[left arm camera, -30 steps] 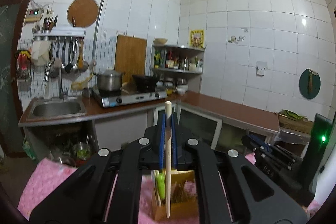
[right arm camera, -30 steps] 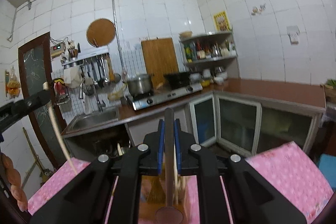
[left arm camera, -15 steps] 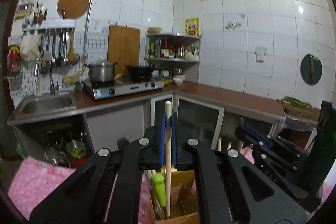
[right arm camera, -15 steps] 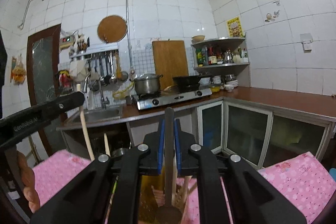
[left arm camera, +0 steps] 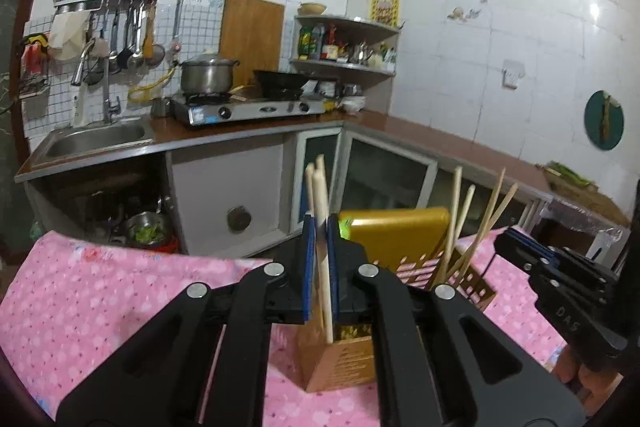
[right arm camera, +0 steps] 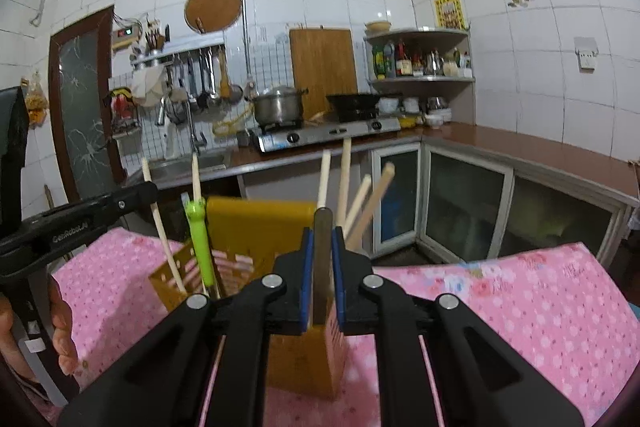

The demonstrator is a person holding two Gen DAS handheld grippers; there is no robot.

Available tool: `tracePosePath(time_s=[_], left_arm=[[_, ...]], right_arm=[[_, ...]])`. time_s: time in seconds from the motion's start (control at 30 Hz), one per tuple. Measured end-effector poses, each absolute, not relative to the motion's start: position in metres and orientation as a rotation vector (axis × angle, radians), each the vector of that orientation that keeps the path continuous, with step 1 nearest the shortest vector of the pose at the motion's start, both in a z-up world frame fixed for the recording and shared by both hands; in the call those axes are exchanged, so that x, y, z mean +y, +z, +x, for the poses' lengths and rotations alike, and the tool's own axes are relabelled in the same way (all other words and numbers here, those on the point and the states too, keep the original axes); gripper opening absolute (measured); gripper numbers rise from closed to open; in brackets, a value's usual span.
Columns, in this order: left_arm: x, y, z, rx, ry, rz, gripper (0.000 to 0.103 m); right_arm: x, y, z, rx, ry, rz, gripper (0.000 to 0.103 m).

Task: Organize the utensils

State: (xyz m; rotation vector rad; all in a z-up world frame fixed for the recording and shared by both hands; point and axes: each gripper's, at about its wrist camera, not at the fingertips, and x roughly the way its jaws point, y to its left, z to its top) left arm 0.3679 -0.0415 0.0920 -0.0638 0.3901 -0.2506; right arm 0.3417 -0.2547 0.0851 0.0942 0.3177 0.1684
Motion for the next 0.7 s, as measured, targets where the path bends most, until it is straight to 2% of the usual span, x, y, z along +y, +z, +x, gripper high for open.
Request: tracePosePath(time_s=[0.07, 0.17, 0.2, 0.23, 0.3, 0.33, 0.37, 0.47, 0.53, 0.63, 0.7], left_arm=[[-0.041, 0.089, 0.365, 0.405, -0.242, -0.058, 0.005], [-0.039, 0.086, 0.358, 0.429, -0.226, -0.054, 0.012], [-0.038, 0.086, 0.357, 0.437, -0.226, -0.056, 0.024], [-0.036, 0.087, 0.355, 0.449, -0.222, -0.057, 0.041], [-0.029, 0.092, 0.344, 0.442, -0.2, -0.064, 0.058], [-0.027, 0.093, 0.34, 0.441, -0.196, -0.066, 0.062], [-0.023, 0.096, 0.335, 0.44, -0.194, -0.07, 0.063], [-0.011, 0.105, 0.316, 0.429, -0.181, -0.089, 0.07], [-0.002, 0.108, 0.297, 0.406, -0.156, -0.1, 0.081], [0.011, 0.104, 0.259, 0.356, -0.118, -0.114, 0.098], [0.015, 0.098, 0.241, 0.34, -0.107, -0.112, 0.098]], right_arm=[[-0.254, 0.079, 0.339, 0.335, 0.157, 0.096, 0.009], [-0.255, 0.073, 0.343, 0.39, 0.159, 0.105, 0.01], [-0.258, 0.072, 0.343, 0.421, 0.162, 0.125, 0.011], [-0.258, 0.072, 0.343, 0.421, 0.162, 0.125, 0.011], [-0.259, 0.076, 0.341, 0.44, 0.154, 0.133, 0.029], [-0.264, 0.083, 0.332, 0.43, 0.141, 0.142, 0.046], [-0.264, 0.083, 0.332, 0.43, 0.141, 0.142, 0.05], [-0.269, 0.094, 0.31, 0.428, 0.121, 0.134, 0.05], [-0.271, 0.096, 0.293, 0.418, 0.117, 0.131, 0.05], [-0.274, 0.09, 0.265, 0.405, 0.1, 0.145, 0.06], [-0.275, 0.086, 0.253, 0.399, 0.1, 0.16, 0.068]])
